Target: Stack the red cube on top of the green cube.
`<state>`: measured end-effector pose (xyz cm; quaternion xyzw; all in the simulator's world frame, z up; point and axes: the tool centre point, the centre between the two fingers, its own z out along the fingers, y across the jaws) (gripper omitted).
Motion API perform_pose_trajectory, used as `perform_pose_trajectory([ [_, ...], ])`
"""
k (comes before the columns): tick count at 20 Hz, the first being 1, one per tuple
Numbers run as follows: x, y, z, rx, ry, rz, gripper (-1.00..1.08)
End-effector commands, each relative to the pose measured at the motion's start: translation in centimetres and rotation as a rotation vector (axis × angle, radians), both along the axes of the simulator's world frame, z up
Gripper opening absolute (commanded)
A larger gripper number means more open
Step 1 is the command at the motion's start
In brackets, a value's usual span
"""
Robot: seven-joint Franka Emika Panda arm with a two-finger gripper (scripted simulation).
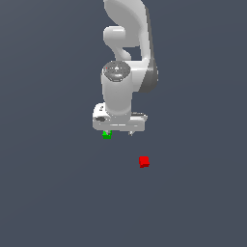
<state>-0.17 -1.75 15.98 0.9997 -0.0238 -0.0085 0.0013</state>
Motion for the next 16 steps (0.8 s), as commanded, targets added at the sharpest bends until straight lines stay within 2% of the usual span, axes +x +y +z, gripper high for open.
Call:
perform_pose_trajectory([
  [1, 0.0, 0.0, 0.0, 0.0, 0.0, 0.0, 1.0],
  [8, 0.7, 1.1, -0.9, 0.001, -0.002, 0.011, 1.0],
  [16, 3.2, 4.9, -4.0, 0.003, -0.007, 0.048, 1.0],
])
